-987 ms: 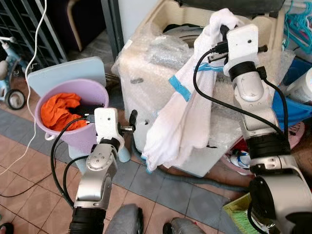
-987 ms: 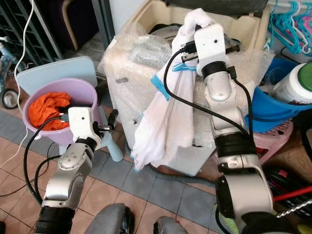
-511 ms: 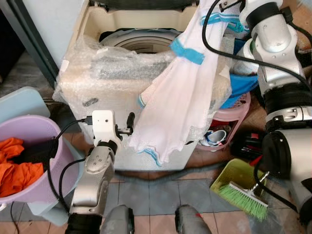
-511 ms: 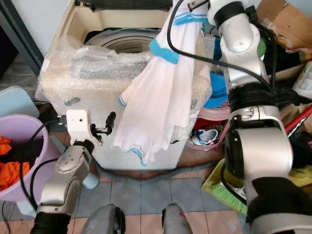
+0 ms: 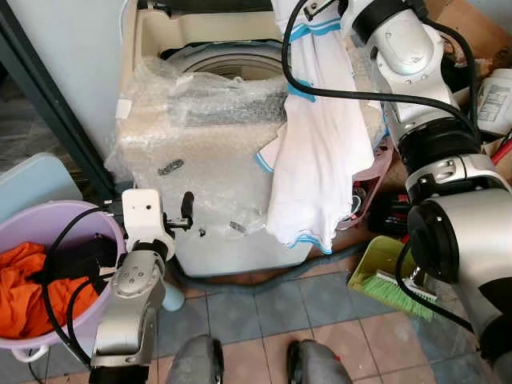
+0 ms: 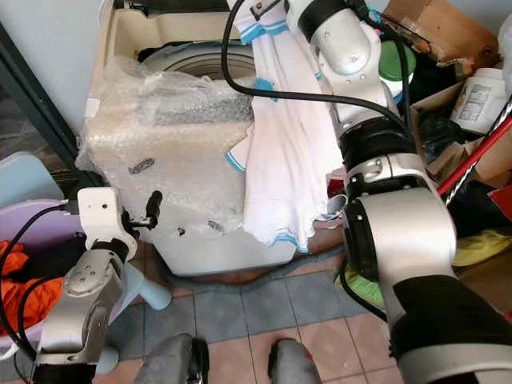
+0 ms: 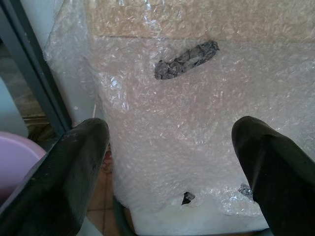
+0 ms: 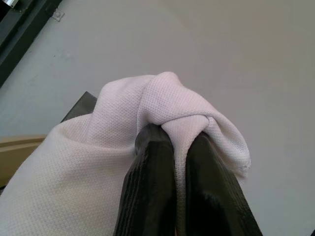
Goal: Clothes washing
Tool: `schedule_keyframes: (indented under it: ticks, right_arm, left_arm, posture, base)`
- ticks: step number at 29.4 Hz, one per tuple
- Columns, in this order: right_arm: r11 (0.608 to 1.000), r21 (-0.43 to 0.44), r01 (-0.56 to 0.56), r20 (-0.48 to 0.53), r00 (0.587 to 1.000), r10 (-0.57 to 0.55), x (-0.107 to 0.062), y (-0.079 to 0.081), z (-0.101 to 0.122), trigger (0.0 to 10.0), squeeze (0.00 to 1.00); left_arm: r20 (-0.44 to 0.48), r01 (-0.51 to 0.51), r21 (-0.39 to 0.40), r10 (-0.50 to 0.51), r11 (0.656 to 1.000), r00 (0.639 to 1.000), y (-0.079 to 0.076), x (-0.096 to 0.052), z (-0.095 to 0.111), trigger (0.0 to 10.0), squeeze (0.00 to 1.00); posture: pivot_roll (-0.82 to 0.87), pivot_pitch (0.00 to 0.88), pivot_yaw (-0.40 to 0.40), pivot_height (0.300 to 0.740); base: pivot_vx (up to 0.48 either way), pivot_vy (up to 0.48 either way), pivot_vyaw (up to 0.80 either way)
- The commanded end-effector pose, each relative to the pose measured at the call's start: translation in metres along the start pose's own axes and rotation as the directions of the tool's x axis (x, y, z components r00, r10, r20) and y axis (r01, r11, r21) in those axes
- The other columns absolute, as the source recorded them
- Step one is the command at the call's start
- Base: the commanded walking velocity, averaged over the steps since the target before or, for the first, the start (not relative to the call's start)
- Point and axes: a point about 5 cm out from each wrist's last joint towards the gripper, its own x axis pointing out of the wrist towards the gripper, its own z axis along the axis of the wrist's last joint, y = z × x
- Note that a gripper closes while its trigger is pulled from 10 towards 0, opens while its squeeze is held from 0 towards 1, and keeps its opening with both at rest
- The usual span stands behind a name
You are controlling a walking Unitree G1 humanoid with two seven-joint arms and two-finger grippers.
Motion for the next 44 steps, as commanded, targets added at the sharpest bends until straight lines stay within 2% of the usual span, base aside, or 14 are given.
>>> schedule_keyframes:
  ticks: [1, 3, 5, 10, 11, 14, 19, 23, 24, 29, 31, 34, 39, 44]
  right_arm:
    - [1.000, 0.007, -0.013, -0.002, 1.000, 0.013, -0.003, -0.002, -0.002, 10.0, 0.00]
    - [0.999, 0.015, -0.035, -0.027, 0.999, 0.035, -0.006, 0.003, -0.009, 10.0, 0.00]
    - [0.992, 0.077, -0.097, -0.127, 0.986, 0.107, -0.013, 0.016, -0.027, 10.0, 0.00]
    - [0.981, 0.174, -0.088, -0.180, 0.976, 0.120, -0.016, 0.022, -0.038, 10.0, 0.00]
    - [0.973, 0.220, -0.065, -0.179, 0.978, 0.105, -0.019, 0.022, -0.040, 10.0, 0.00]
    - [0.976, 0.218, -0.029, -0.167, 0.984, 0.066, -0.025, 0.023, -0.043, 10.0, 0.00]
    - [0.954, 0.285, 0.094, -0.156, 0.987, -0.050, -0.044, 0.024, -0.048, 10.0, 0.00]
    - [0.959, 0.262, 0.107, -0.152, 0.986, -0.069, -0.057, 0.027, -0.049, 10.0, 0.00]
    - [0.960, 0.257, 0.109, -0.150, 0.986, -0.072, -0.067, 0.029, -0.050, 10.0, 0.00]
    - [0.961, 0.253, 0.110, -0.152, 0.986, -0.072, -0.072, 0.030, -0.051, 10.0, 0.00]
    - [0.957, 0.260, 0.126, -0.176, 0.981, -0.081, -0.089, 0.034, -0.056, 10.0, 0.00]
    - [0.948, 0.296, 0.119, -0.215, 0.975, -0.056, -0.110, 0.043, -0.060, 10.0, 0.00]
    - [0.953, 0.299, 0.050, -0.201, 0.980, 0.012, -0.117, 0.057, -0.055, 10.0, 0.00]
    - [0.951, 0.289, 0.113, -0.183, 0.981, -0.061, -0.113, 0.059, -0.043, 10.0, 0.00]
  left_arm:
    - [-0.016, -0.003, -0.009, 0.003, 1.000, 1.000, 0.000, -0.004, -0.002, 10.0, 0.00]
    - [-0.027, -0.017, -0.008, 0.016, 1.000, 0.999, 0.001, -0.007, -0.006, 10.0, 0.00]
    - [-0.040, -0.017, -0.007, 0.016, 1.000, 0.999, -0.003, -0.010, -0.010, 10.0, 0.00]
    - [-0.028, -0.005, 0.004, 0.005, 1.000, 1.000, -0.006, -0.014, -0.007, 10.0, 0.00]
    - [-0.028, -0.018, -0.004, 0.018, 1.000, 0.999, -0.004, -0.014, -0.006, 10.0, 0.00]
    - [-0.035, -0.033, -0.006, 0.033, 0.999, 0.999, 0.001, -0.015, -0.007, 10.0, 0.00]
    - [-0.033, -0.038, -0.012, 0.038, 0.999, 0.999, 0.001, -0.011, -0.006, 10.0, 0.00]
    - [-0.031, -0.026, -0.001, 0.026, 1.000, 0.999, -0.002, -0.008, -0.005, 10.0, 0.00]
    - [-0.038, -0.028, 0.014, 0.028, 1.000, 0.999, -0.001, -0.005, -0.008, 10.0, 0.00]
    - [-0.044, -0.033, 0.018, 0.034, 0.999, 0.998, 0.000, -0.003, -0.011, 10.0, 0.00]
    - [-0.069, -0.044, 0.028, 0.046, 0.999, 0.997, 0.001, 0.006, -0.022, 10.0, 0.00]
    - [-0.068, -0.023, 0.043, 0.026, 0.999, 0.997, -0.003, 0.021, -0.024, 10.0, 0.00]
    - [-0.018, -0.023, 0.018, 0.023, 1.000, 1.000, -0.004, 0.035, -0.010, 10.0, 0.00]
    - [-0.045, -0.046, -0.013, 0.045, 0.999, 0.998, 0.001, 0.026, -0.019, 10.0, 0.00]
  posture:
    - [0.05, 0.192, -0.005, 0.740]
    - [0.06, 0.191, -0.012, 0.740]
    - [0.06, 0.185, -0.017, 0.740]
    - [0.07, 0.183, -0.021, 0.740]
    - [0.08, 0.183, -0.020, 0.740]
    - [0.07, 0.174, -0.016, 0.740]
    - [0.07, 0.164, -0.002, 0.740]
    - [0.05, 0.150, 0.032, 0.740]
    - [0.03, 0.124, 0.051, 0.740]
    - [0.02, 0.116, 0.054, 0.740]
    - [-0.02, 0.002, 0.070, 0.740]
    - [-0.01, 0.000, 0.071, 0.740]
    - [-0.02, 0.000, 0.076, 0.740]
    - [-0.01, 0.000, 0.054, 0.740]
  base:
    - [0.000, 0.000, 0.00]
    - [0.000, 0.000, 0.00]
    - [0.000, 0.000, 0.00]
    - [0.000, 0.000, 0.00]
    - [0.000, 0.000, 0.00]
    - [0.000, 0.000, 0.00]
    - [0.000, 0.000, 0.00]
    - [0.000, 0.000, 0.00]
    - [0.000, 0.000, 0.00]
    - [0.000, 0.000, 0.00]
    - [0.000, 0.000, 0.00]
    - [0.000, 0.000, 0.00]
    - [0.000, 0.000, 0.00]
    - [0.000, 0.000, 0.00]
